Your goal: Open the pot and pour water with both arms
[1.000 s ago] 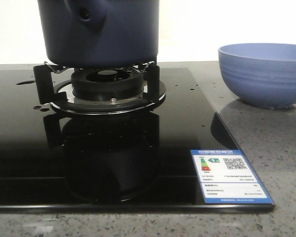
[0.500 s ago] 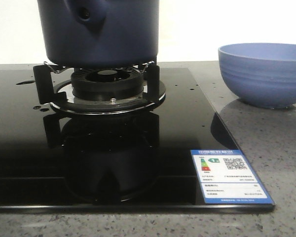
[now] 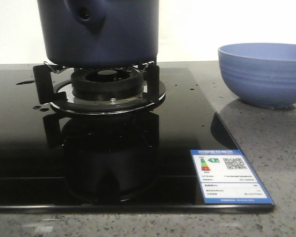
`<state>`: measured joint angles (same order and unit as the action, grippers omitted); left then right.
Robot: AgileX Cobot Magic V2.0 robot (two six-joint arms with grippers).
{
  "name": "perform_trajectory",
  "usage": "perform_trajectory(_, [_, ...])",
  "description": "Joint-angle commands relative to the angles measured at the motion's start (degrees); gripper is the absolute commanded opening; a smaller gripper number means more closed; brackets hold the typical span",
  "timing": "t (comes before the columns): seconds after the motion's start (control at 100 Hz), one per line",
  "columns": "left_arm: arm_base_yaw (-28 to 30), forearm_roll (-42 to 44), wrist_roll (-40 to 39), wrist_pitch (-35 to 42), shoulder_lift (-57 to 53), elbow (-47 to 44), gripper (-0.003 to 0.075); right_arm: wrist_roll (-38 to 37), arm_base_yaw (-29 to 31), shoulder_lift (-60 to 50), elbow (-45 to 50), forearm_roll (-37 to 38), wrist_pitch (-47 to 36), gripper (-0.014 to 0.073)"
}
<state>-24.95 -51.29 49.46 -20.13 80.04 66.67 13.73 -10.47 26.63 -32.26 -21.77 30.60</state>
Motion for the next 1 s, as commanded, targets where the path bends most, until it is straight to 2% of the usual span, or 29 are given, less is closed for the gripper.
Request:
perform_trajectory(0.0, [-0.46, -1.80, 0.10, 3.40, -1.13, 2.03, 0.0571, 0.61, 0.03, 0.58, -2.11, -0.65, -3.65, 0.0523])
perform_trajectory(0.42, [-0.46, -1.93, 0.10, 4.62, -0.54, 2.03, 0.0561, 0.61, 0.03, 0.58, -2.11, -0.65, -3.65, 0.0523])
perform_trajectory(0.71, [-0.46, -2.27, 0.10, 4.40, -0.54, 2.03, 0.0345, 0.61, 0.03, 0.58, -2.11, -0.65, -3.65, 0.0523])
perform_trajectory(0.99, [-0.46, -2.42, 0.10, 1.73, -0.54, 4.57, 0.0349, 0.61, 0.03, 0.58, -2.11, -0.65, -2.81, 0.0523])
